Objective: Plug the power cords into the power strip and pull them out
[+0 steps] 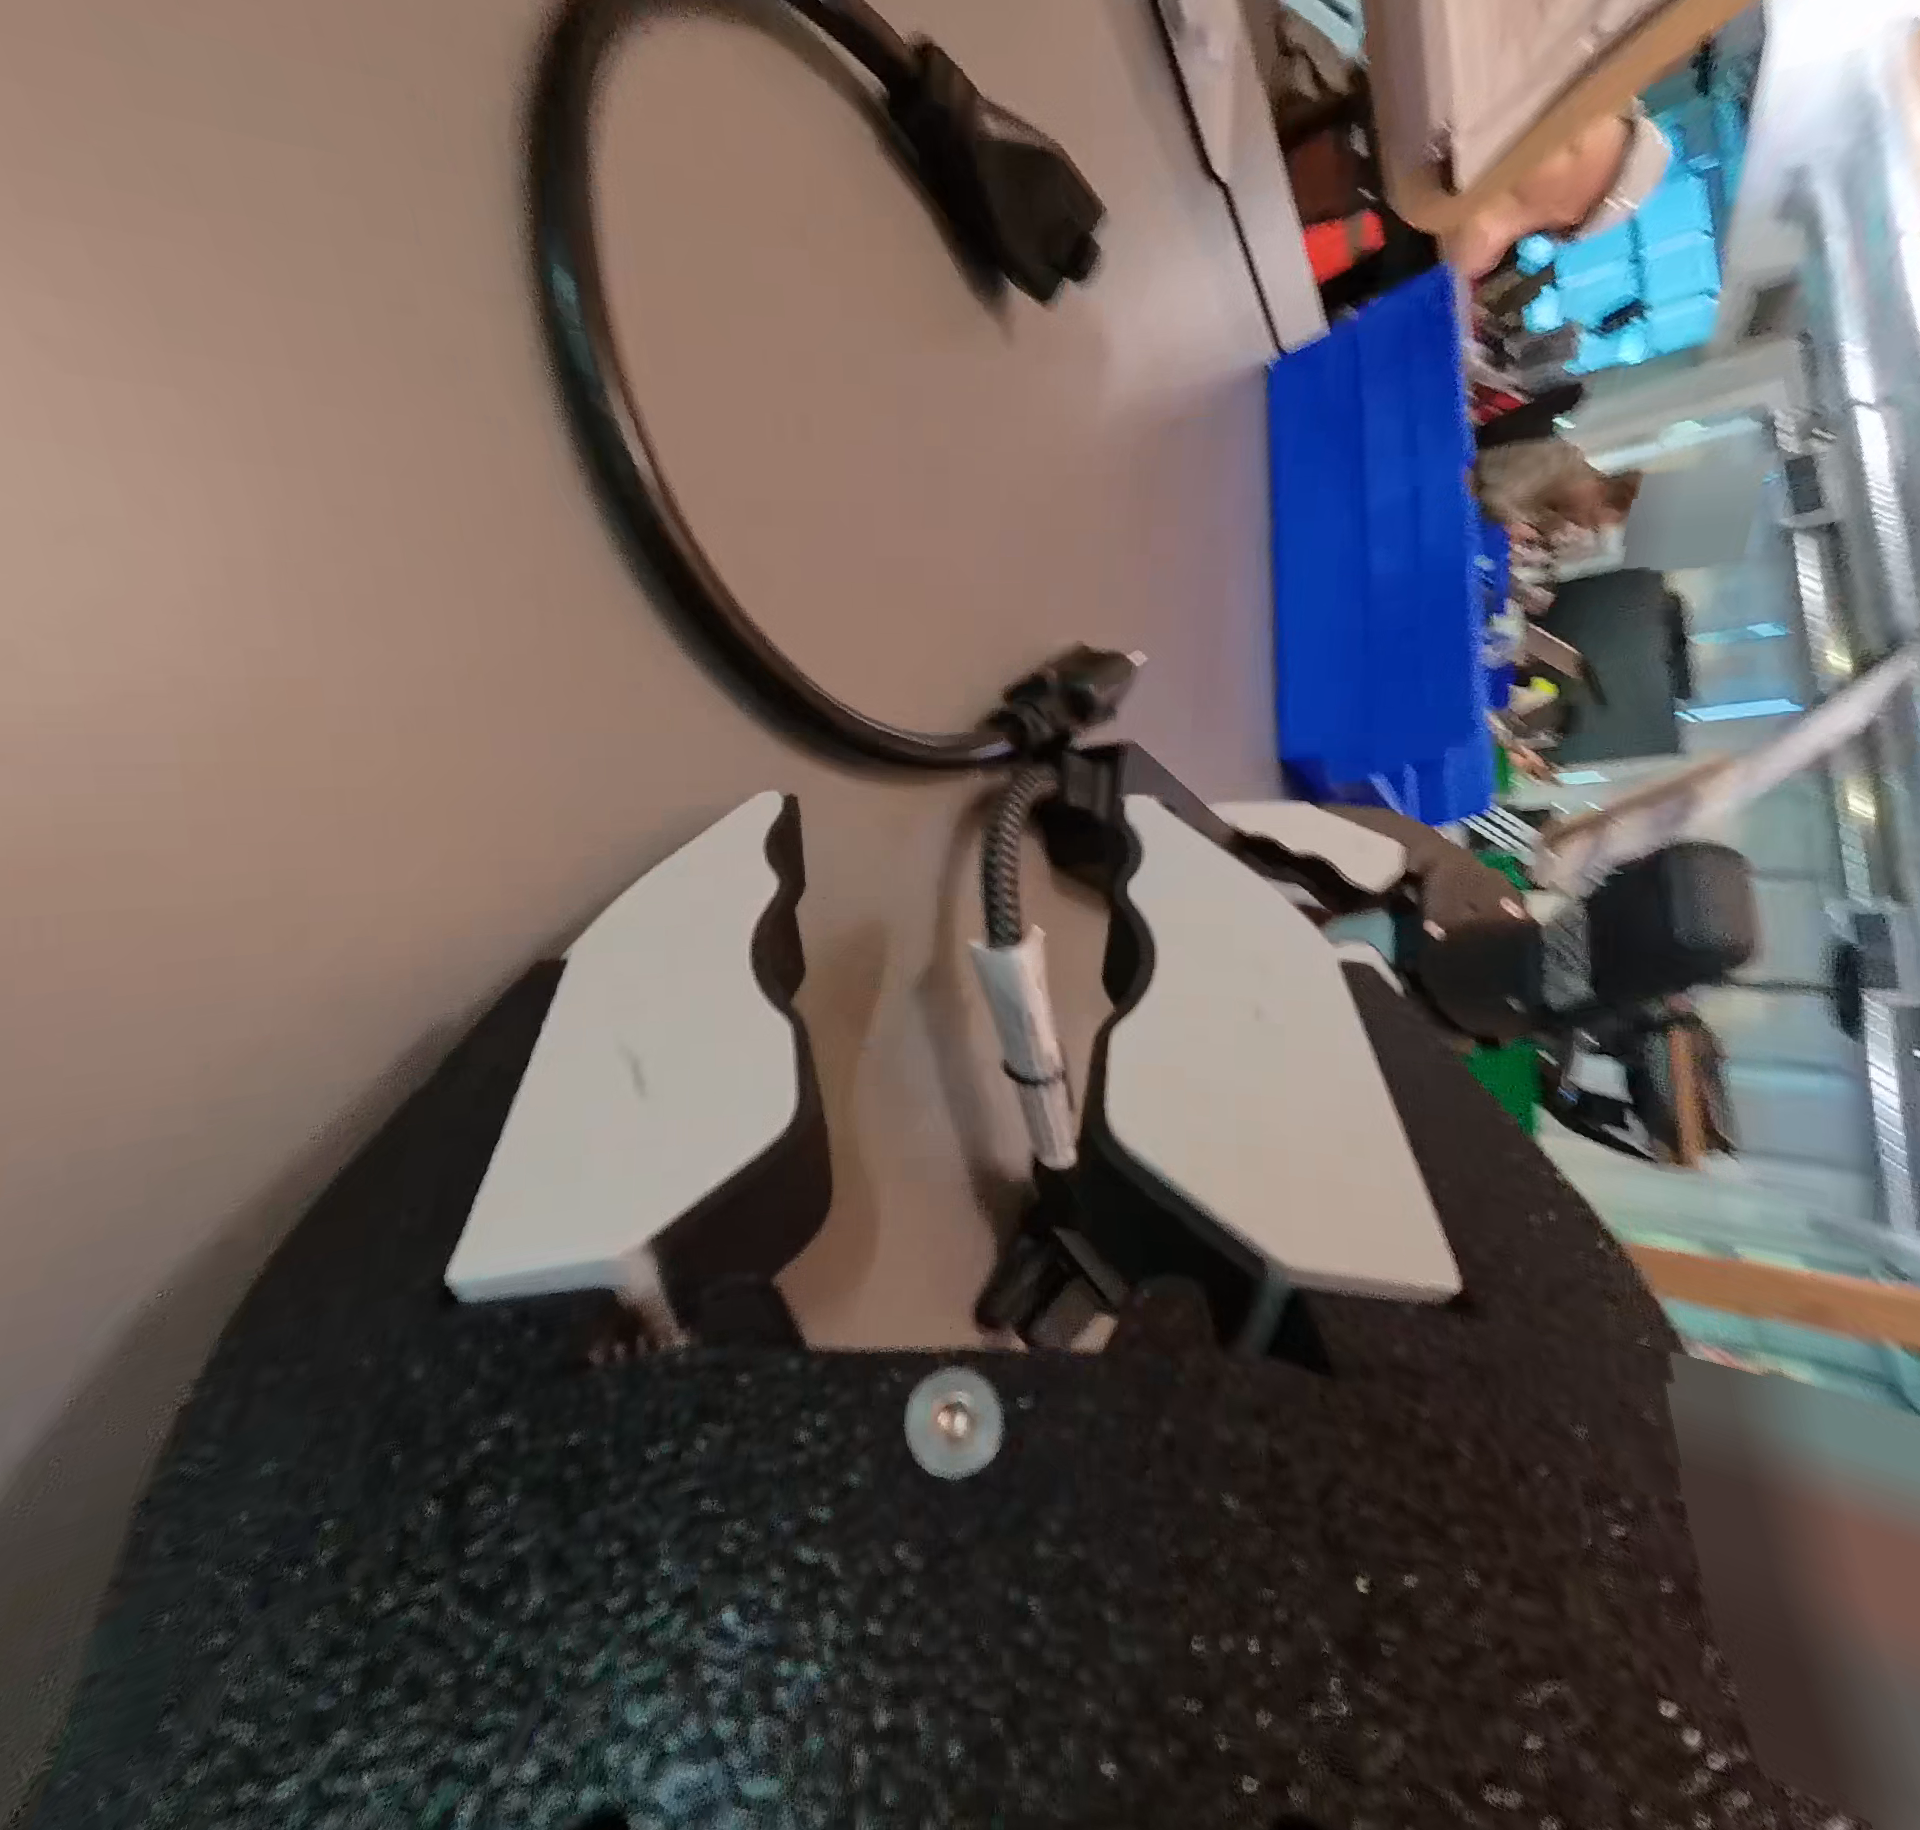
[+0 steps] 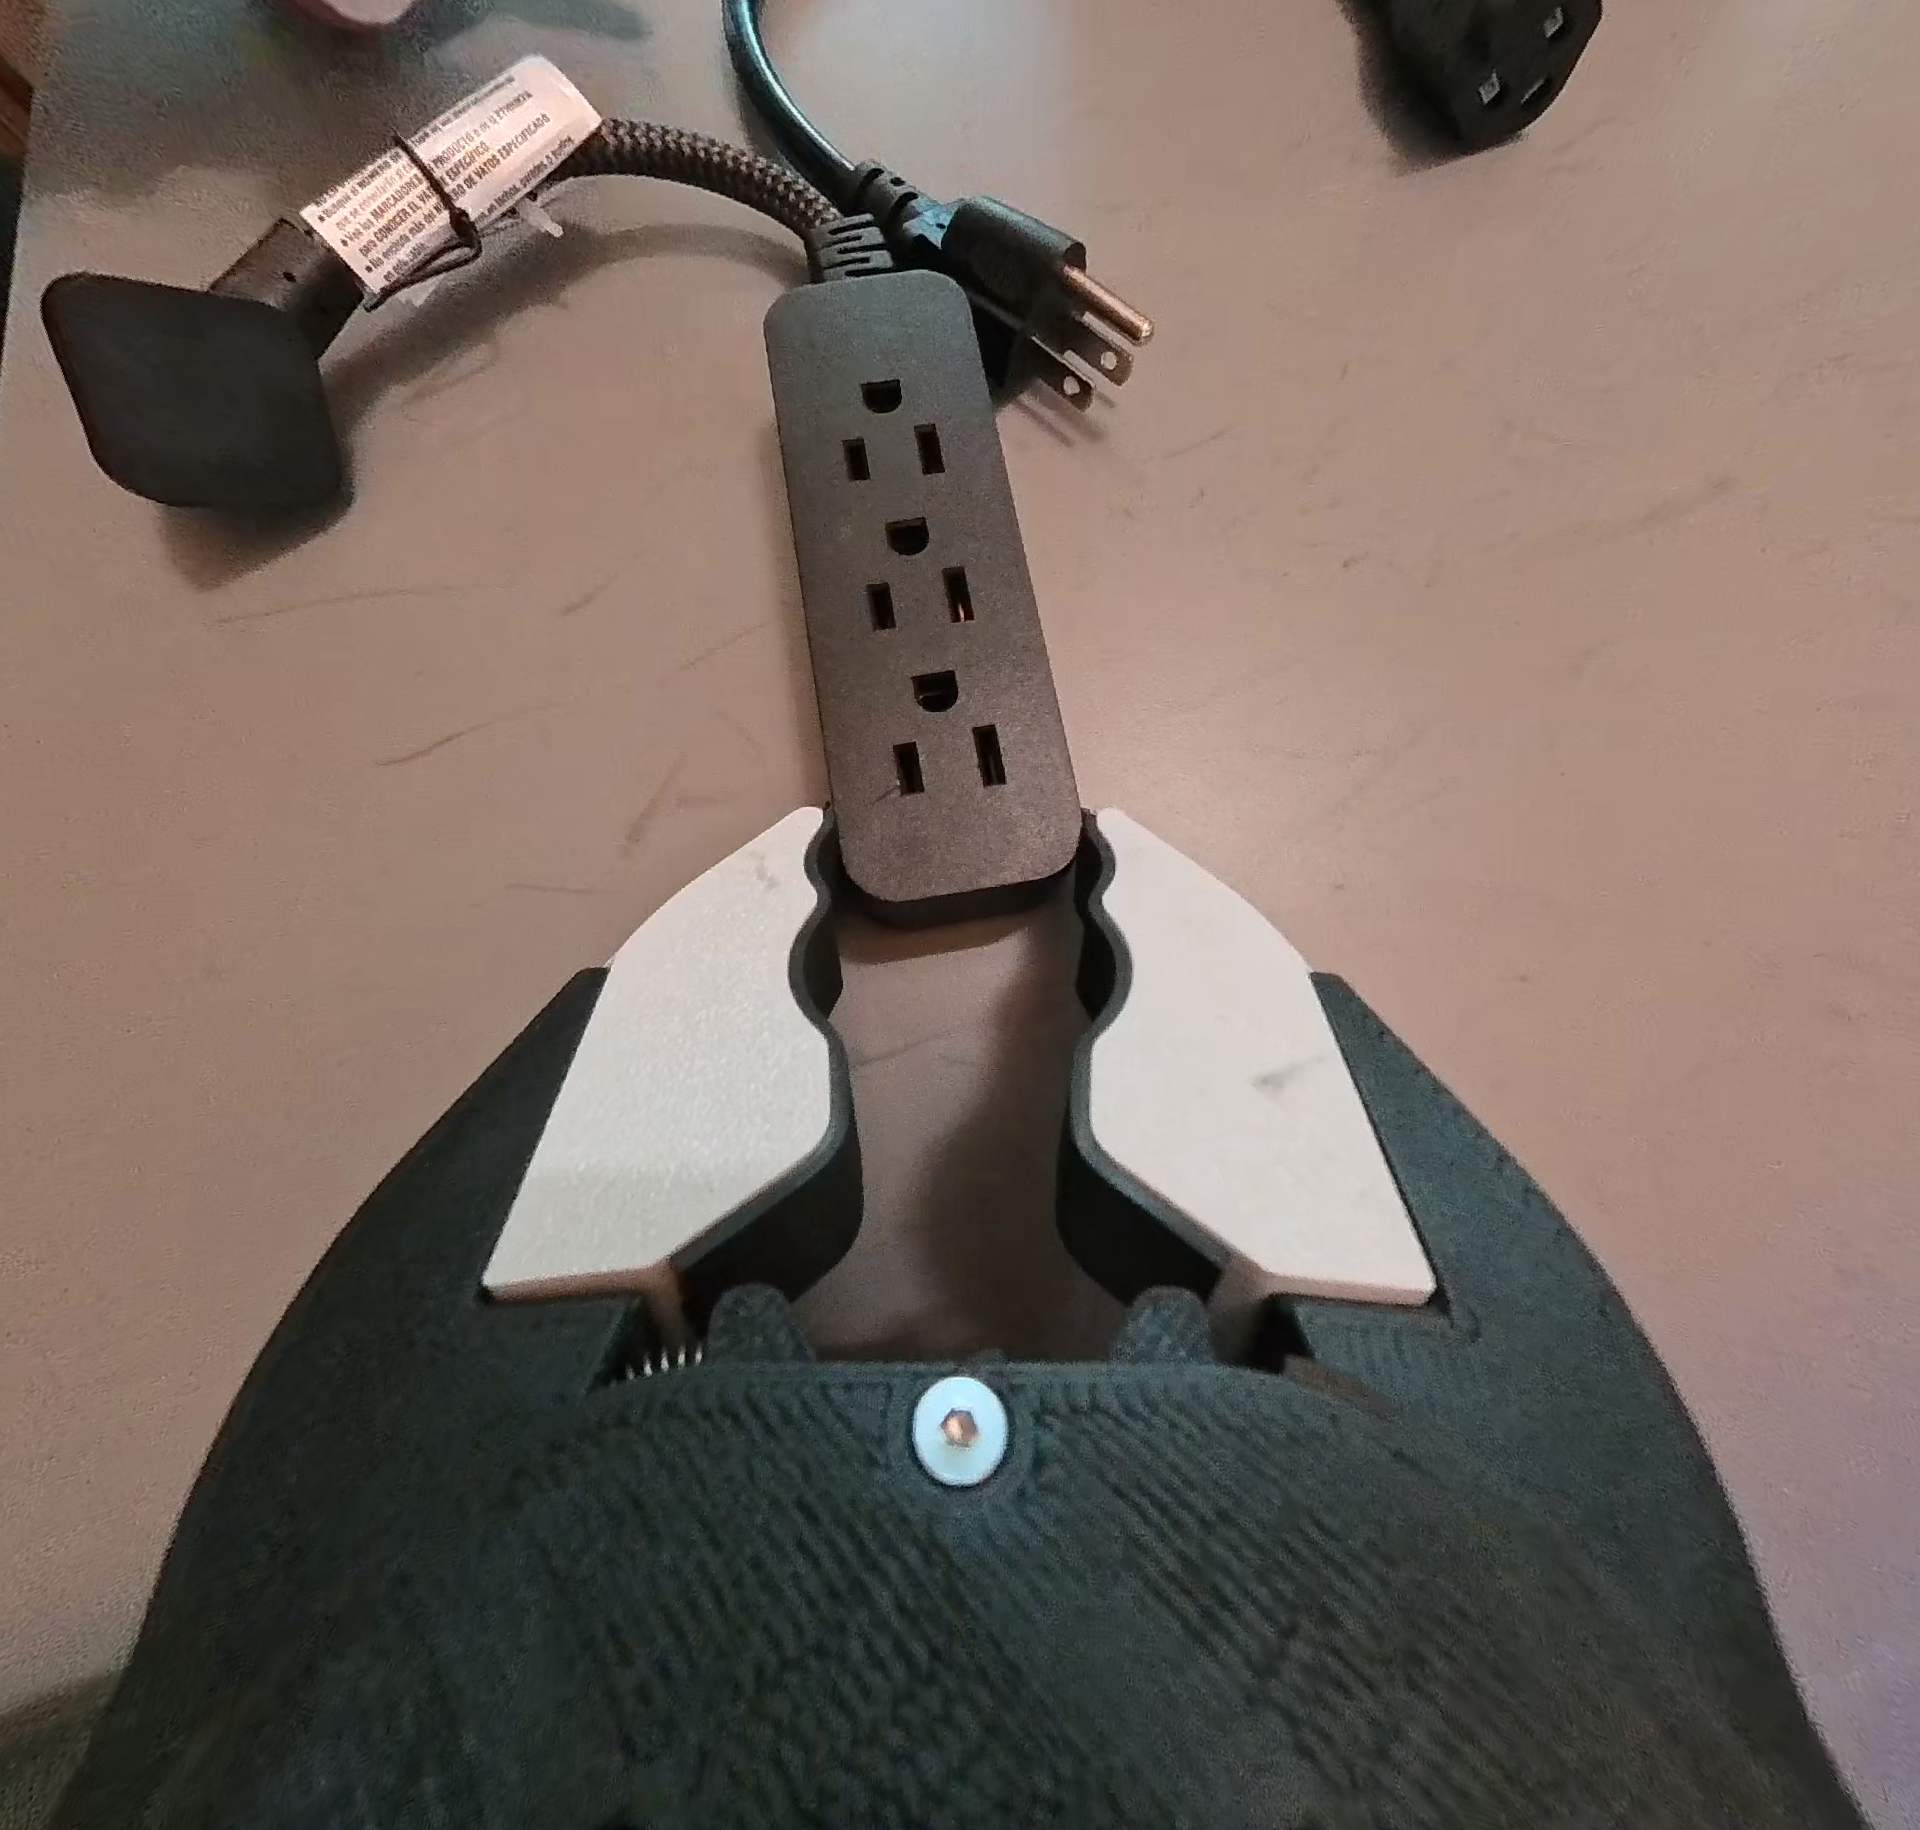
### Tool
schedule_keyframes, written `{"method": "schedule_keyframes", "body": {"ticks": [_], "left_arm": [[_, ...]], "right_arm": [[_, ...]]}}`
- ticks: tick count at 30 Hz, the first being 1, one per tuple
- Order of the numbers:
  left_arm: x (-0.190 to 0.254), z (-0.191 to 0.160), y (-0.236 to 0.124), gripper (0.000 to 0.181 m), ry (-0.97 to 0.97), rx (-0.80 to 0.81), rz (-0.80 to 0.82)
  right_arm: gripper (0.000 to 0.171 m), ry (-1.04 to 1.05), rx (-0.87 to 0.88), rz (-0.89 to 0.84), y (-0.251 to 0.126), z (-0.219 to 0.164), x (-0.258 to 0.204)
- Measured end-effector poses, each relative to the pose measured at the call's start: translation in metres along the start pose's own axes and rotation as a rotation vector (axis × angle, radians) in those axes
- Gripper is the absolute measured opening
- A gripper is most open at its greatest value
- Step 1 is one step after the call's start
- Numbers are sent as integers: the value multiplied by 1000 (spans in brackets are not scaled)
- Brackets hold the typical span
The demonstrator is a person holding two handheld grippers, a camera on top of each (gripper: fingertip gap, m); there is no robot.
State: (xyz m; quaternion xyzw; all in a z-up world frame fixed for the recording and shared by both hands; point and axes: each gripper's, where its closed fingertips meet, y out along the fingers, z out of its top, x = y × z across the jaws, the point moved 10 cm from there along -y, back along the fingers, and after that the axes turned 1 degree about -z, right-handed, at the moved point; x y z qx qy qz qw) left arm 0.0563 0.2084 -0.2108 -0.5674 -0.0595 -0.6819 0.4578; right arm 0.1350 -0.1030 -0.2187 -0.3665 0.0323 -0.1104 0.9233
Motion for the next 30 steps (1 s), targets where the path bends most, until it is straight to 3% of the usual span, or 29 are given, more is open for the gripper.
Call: {"method": "schedule_keyframes", "body": {"ticks": [4, 10, 12, 15, 17, 21, 23, 26, 30], "left_arm": [[-7, 21, 5, 53, 72, 67, 179], [9, 23, 34, 42, 422, 23, 462], [10, 19, 40, 30, 567, 30, 586], [12, 18, 48, 25, 711, 24, 646], [10, 24, 47, 20, 702, 19, 607], [7, 38, 31, 10, 559, 121, 324], [16, 42, 19, 0, 577, 208, 213], [43, 43, 7, 0, 658, 200, 79], [54, 46, 13, 0, 788, 129, 128]], "right_arm": [[43, 2, -1, 2, 0, 0, 0], [43, 15, -5, -2, 0, 0, 0], [43, 16, -5, -1, 0, 0, 0], [43, 16, -5, -1, 0, 0, 0], [43, 16, -5, -1, 0, 0, 0], [43, 16, -5, -1, 0, 0, 0], [43, 16, -5, -1, 0, 0, 0], [43, 16, -5, 0, 0, 0, 0], [43, 15, -5, 0, -1, 0, 0]]}}
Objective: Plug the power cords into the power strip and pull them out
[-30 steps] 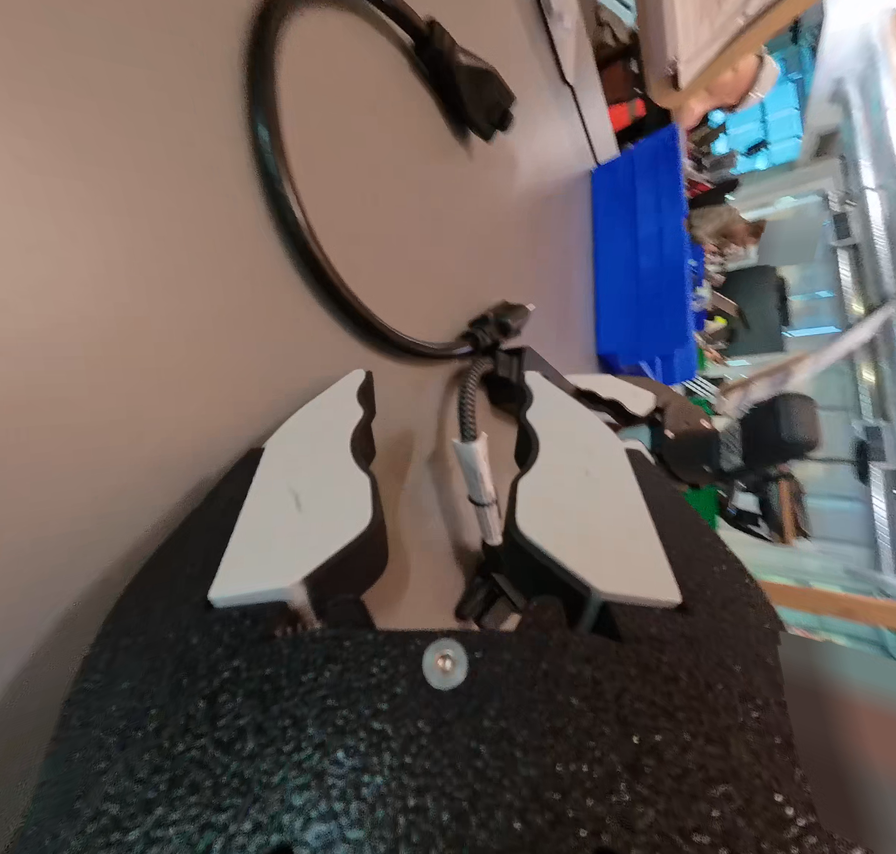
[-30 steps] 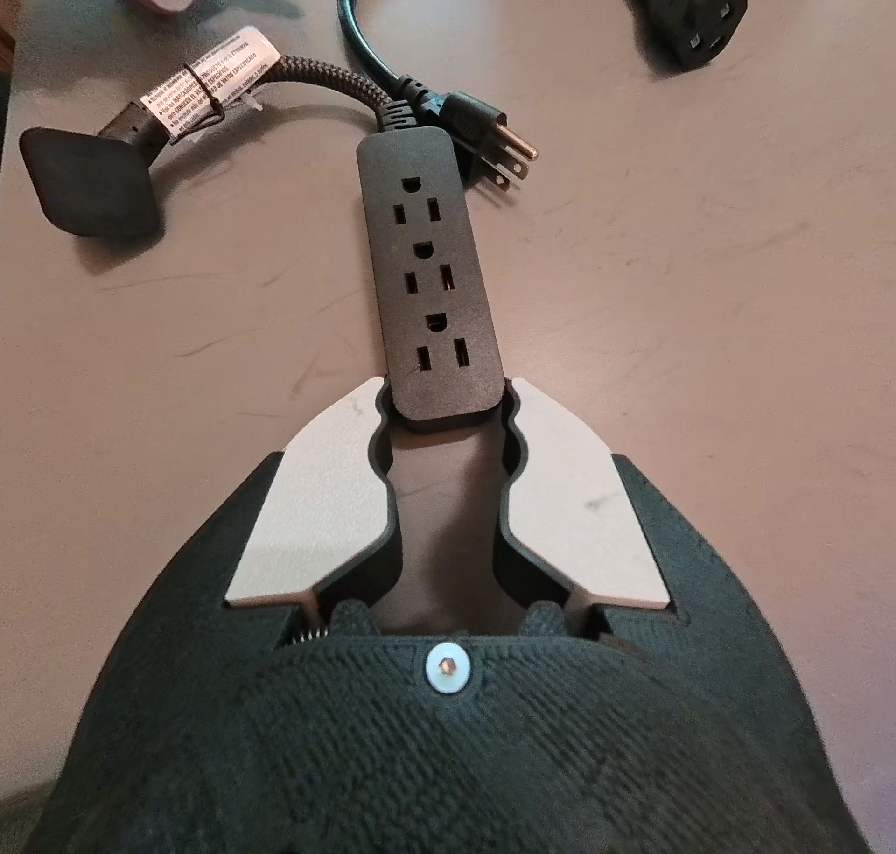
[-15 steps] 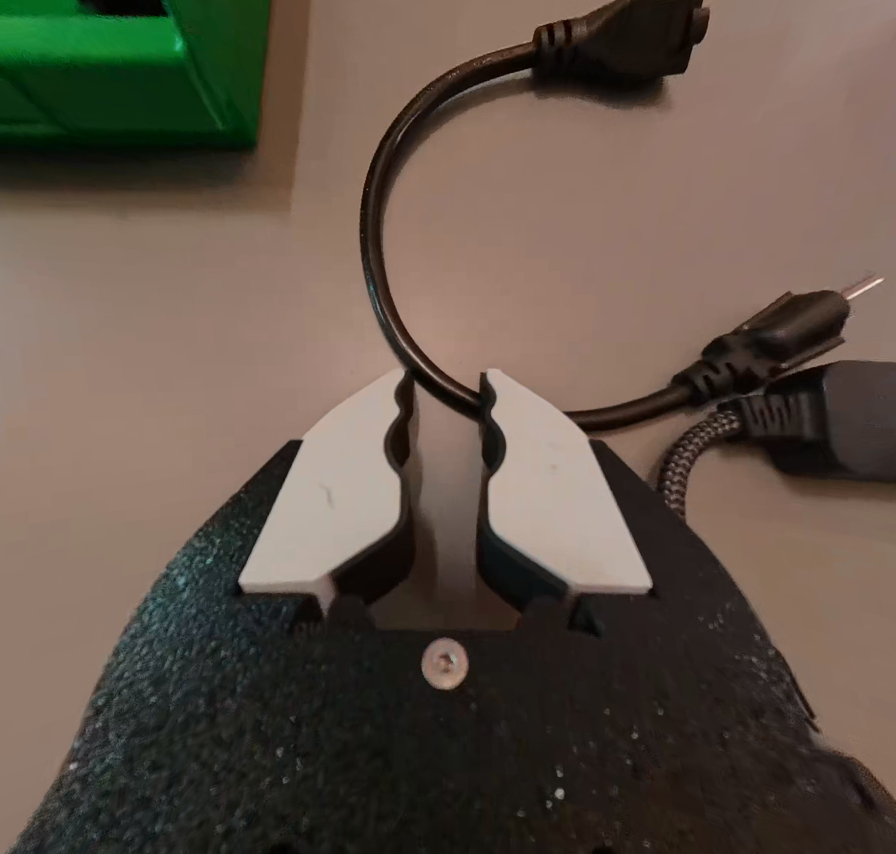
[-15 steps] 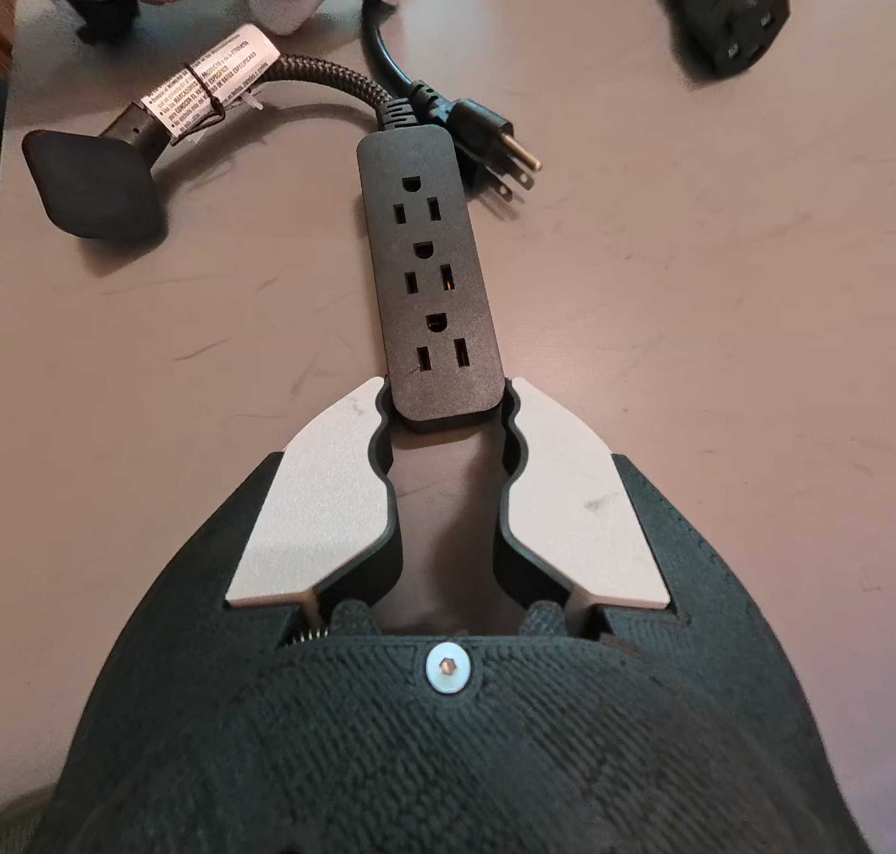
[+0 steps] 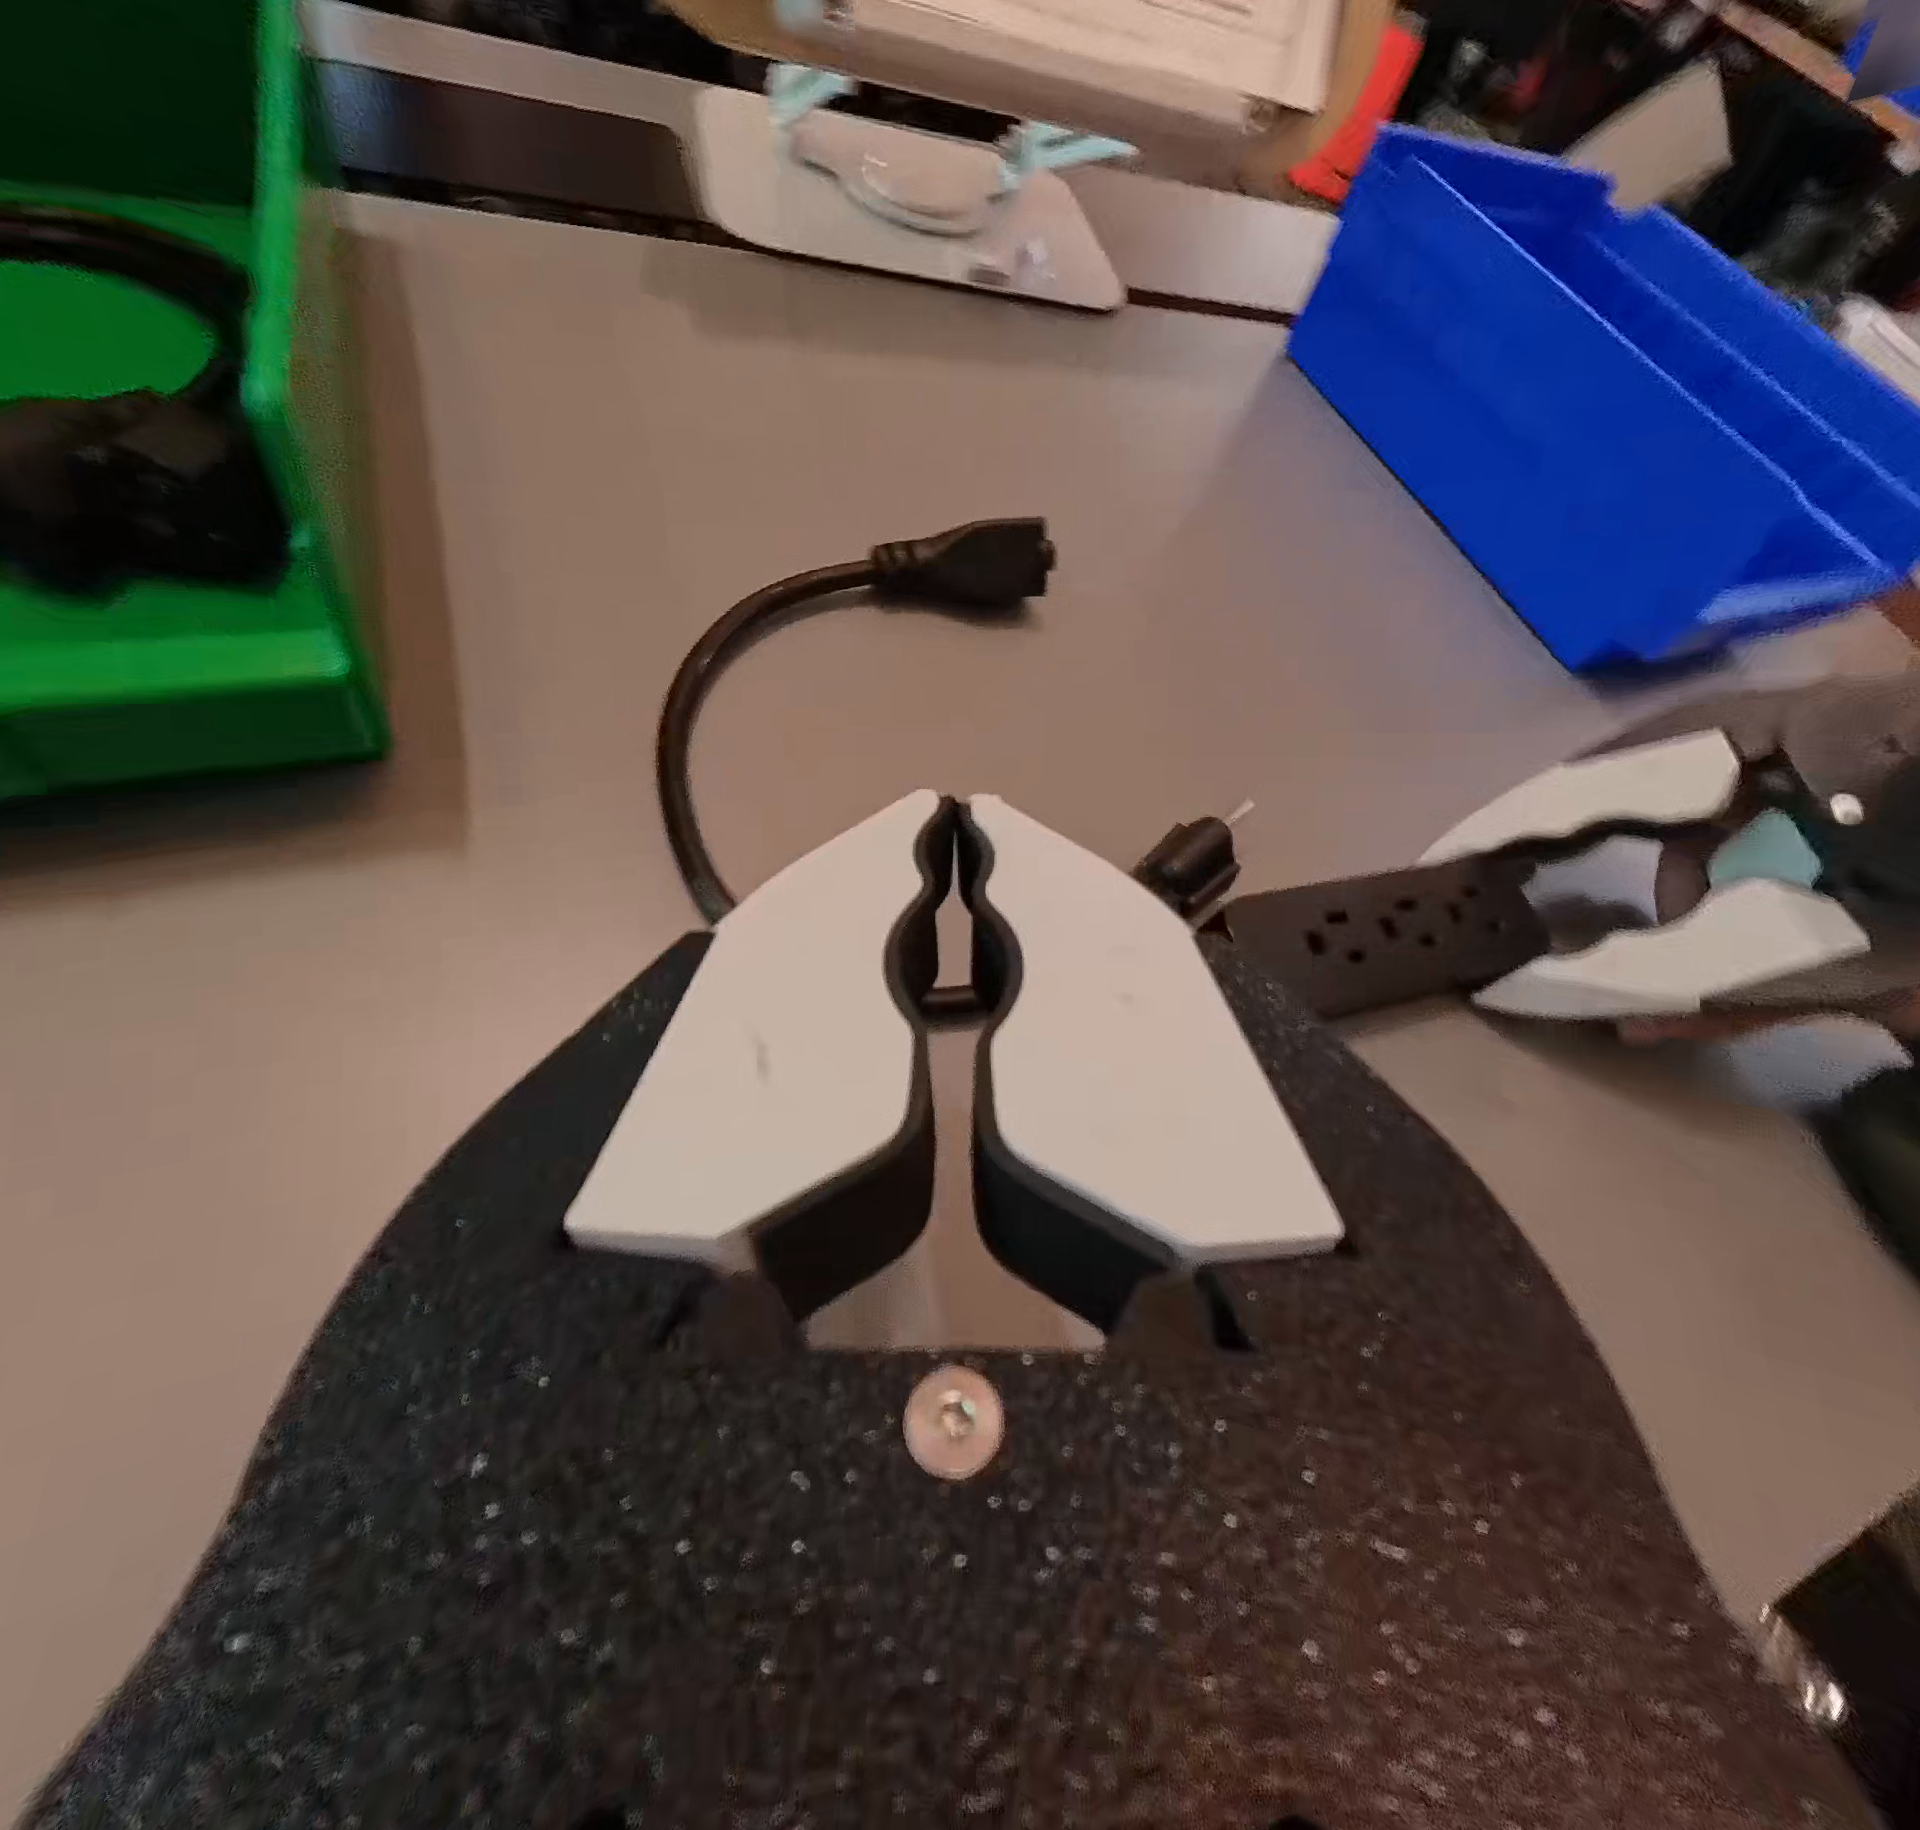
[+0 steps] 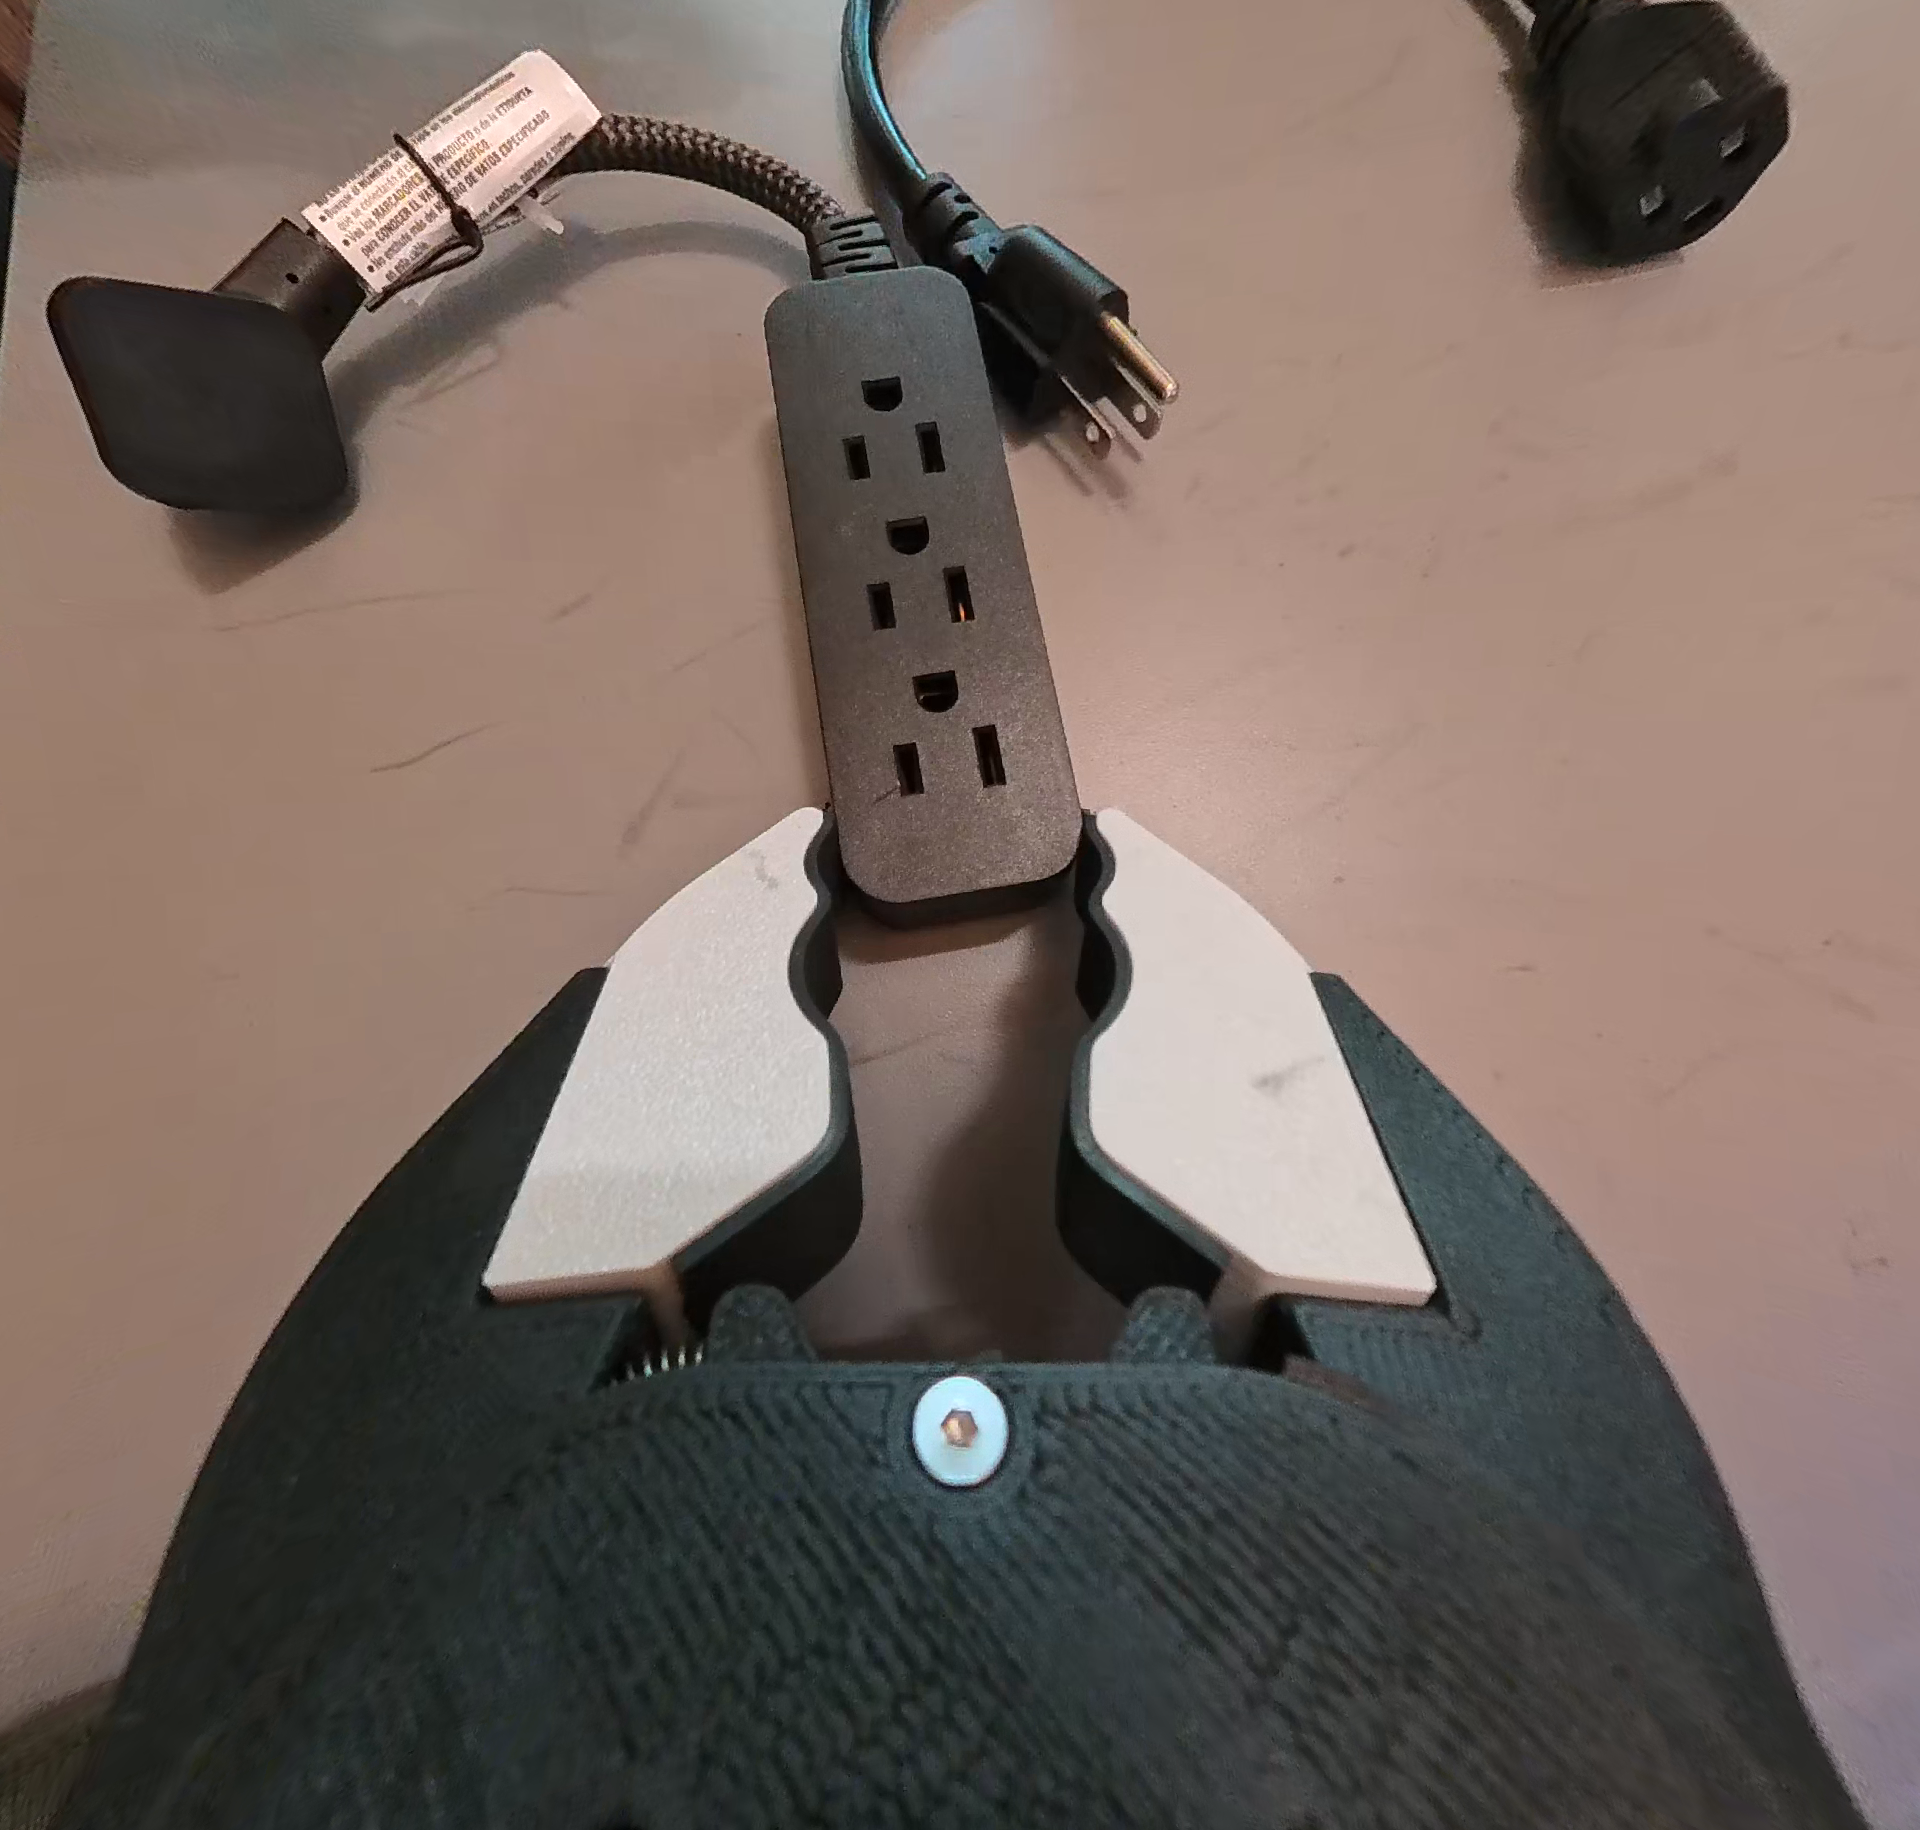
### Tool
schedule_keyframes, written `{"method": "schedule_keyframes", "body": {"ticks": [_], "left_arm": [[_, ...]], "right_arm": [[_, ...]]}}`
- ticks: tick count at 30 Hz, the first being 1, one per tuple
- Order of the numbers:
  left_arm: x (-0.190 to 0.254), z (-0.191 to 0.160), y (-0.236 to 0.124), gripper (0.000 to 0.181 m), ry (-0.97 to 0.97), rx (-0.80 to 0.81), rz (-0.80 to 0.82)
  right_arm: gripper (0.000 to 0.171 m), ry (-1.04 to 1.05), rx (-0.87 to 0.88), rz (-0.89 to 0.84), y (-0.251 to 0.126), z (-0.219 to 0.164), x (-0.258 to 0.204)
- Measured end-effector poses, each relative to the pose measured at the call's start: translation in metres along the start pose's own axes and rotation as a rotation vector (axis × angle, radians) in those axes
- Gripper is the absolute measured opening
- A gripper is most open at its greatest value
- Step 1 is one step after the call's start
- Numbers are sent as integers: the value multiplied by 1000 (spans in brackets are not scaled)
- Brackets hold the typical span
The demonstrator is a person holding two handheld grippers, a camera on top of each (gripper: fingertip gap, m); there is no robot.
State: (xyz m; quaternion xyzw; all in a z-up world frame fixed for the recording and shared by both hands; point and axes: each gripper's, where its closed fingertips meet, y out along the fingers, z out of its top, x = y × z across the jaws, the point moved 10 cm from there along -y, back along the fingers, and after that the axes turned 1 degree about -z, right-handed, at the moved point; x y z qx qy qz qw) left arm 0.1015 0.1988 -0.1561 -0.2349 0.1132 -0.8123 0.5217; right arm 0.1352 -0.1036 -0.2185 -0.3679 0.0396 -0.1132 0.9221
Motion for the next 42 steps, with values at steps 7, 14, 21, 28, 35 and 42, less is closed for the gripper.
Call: {"method": "schedule_keyframes", "body": {"ticks": [7, 14, 21, 28, 35, 42], "left_arm": [[-4, -25, 36, 33, 669, -439, -135], [-1, -30, 63, 16, 736, -551, -369], [21, 9, 43, 9, 1037, -682, -379], [71, 86, -3, 10, 1382, -1166, -279], [112, 78, 13, 9, 1363, -1761, -321], [144, 64, 85, 10, 1612, -1536, -435]], "right_arm": [[43, 0, 0, 0, 0, 0, 0], [43, 0, 0, 0, 0, 0, 0], [43, -1, 0, 1, 0, 0, 0], [43, -2, 0, 2, 0, 0, 0], [43, -2, 0, 2, 0, 0, 0], [43, -1, 0, 1, 0, 0, 0]]}}
